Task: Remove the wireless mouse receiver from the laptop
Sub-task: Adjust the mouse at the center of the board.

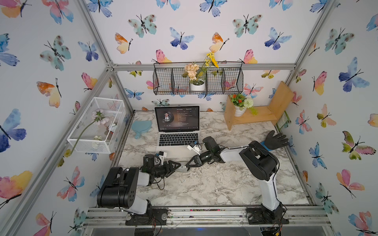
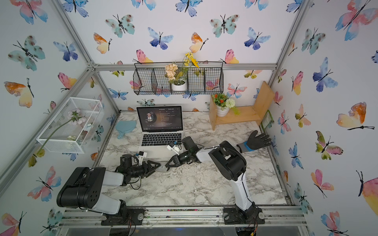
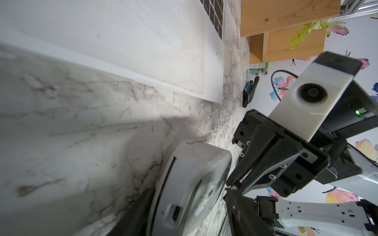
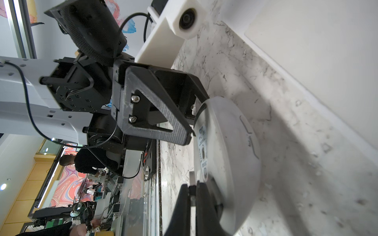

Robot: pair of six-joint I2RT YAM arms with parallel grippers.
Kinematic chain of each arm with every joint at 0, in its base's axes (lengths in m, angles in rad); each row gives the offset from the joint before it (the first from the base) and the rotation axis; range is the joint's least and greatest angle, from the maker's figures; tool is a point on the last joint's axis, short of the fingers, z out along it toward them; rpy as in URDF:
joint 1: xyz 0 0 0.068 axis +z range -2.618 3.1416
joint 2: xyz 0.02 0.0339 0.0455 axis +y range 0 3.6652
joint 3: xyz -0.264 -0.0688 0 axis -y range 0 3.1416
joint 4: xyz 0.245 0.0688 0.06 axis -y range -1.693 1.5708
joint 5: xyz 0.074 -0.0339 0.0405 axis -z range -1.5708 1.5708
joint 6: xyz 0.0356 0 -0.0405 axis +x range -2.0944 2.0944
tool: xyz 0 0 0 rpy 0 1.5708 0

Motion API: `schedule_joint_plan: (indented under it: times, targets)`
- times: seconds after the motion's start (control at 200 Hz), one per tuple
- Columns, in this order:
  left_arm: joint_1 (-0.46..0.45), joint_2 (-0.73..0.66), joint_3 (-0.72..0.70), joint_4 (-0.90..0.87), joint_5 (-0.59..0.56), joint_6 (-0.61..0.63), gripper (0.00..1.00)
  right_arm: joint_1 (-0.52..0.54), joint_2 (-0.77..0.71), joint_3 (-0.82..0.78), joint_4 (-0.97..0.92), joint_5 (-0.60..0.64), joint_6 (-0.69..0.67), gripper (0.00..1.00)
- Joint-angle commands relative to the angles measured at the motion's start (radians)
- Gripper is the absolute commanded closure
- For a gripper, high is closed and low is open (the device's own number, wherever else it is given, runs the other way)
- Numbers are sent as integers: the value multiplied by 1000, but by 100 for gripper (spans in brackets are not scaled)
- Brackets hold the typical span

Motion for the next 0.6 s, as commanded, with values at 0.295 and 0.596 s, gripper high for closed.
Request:
schedule_joint_plan:
  times: [0.295, 0.596]
  targets:
    - [-2, 49, -20, 107, 58, -20, 38, -28, 30, -25, -20, -23, -40, 98]
    - [-14, 62, -56, 208, 101, -76, 35, -28, 39, -16, -43, -11, -52, 98]
